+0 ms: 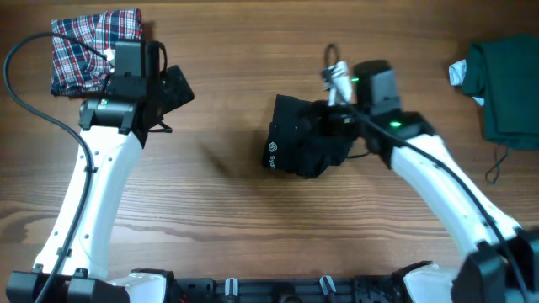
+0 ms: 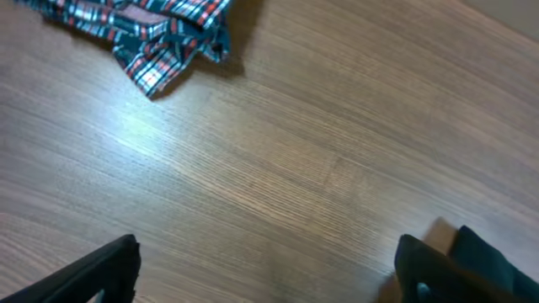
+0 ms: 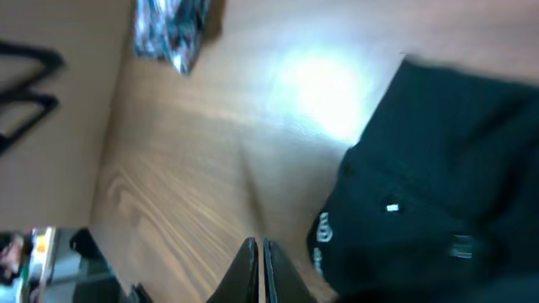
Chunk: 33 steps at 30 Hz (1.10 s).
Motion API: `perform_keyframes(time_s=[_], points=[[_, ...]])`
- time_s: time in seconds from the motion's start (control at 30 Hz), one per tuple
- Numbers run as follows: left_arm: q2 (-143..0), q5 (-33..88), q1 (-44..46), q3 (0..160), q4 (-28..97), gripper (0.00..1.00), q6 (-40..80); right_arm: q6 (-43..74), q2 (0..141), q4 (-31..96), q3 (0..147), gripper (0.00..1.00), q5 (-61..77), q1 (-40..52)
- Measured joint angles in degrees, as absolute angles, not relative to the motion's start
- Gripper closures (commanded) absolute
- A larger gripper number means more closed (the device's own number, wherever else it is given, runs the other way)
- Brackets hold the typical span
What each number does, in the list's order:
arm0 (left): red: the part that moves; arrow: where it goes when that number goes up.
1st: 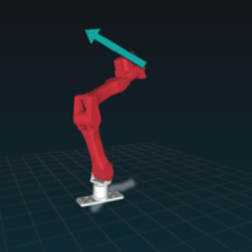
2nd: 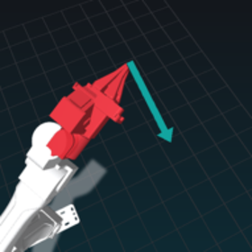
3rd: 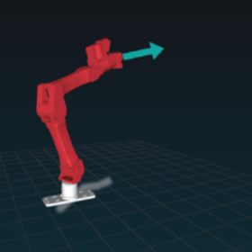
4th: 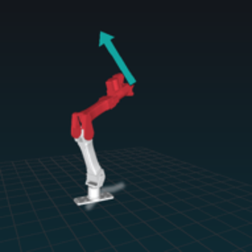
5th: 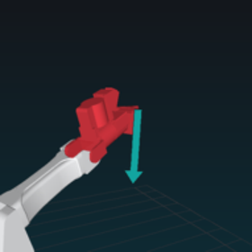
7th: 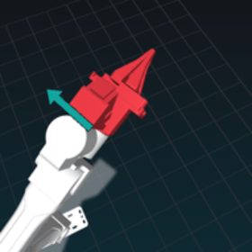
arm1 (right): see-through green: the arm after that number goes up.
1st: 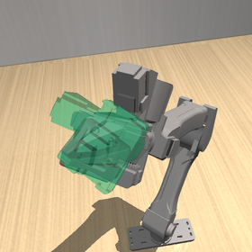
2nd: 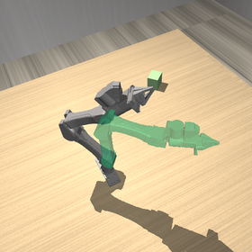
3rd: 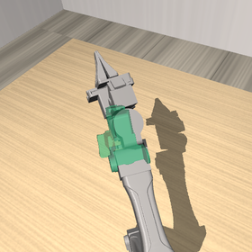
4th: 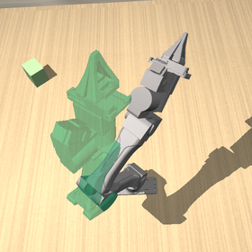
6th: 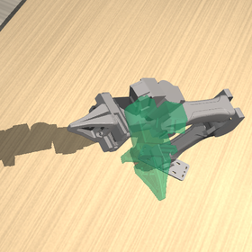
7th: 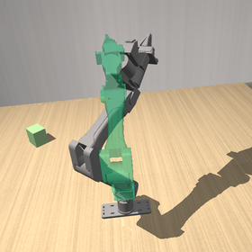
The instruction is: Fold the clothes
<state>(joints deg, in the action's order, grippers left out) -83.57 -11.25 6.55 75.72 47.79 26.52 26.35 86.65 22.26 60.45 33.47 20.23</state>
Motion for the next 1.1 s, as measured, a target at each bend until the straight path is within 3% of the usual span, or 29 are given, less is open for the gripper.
perform_keyframes(time_s=[0.17,0.33,0.7,0.97,1.1], points=[[-83.6,-10.7,6.3,75.7,48.7,0.00,27.0,28.1,93.8,23.7,60.5,0.96,29.1,24.3],[-83.6,-10.6,6.3,75.7,49.1,0.00,27.0,29.4,96.5,34.0,60.5,0.96,14.0,24.3],[-83.6,-9.8,6.3,75.7,49.1,0.00,27.2,29.3,96.5,40.2,60.8,0.96,-8.4,16.6],[-83.6,-8.0,6.3,75.7,49.1,0.00,27.3,25.8,93.3,43.7,68.2,0.95,-2.6,15.9],[-83.6,-7.6,6.3,75.7,48.8,0.00,27.3,20.9,87.0,41.8,75.1,0.96,10.9,15.8]])
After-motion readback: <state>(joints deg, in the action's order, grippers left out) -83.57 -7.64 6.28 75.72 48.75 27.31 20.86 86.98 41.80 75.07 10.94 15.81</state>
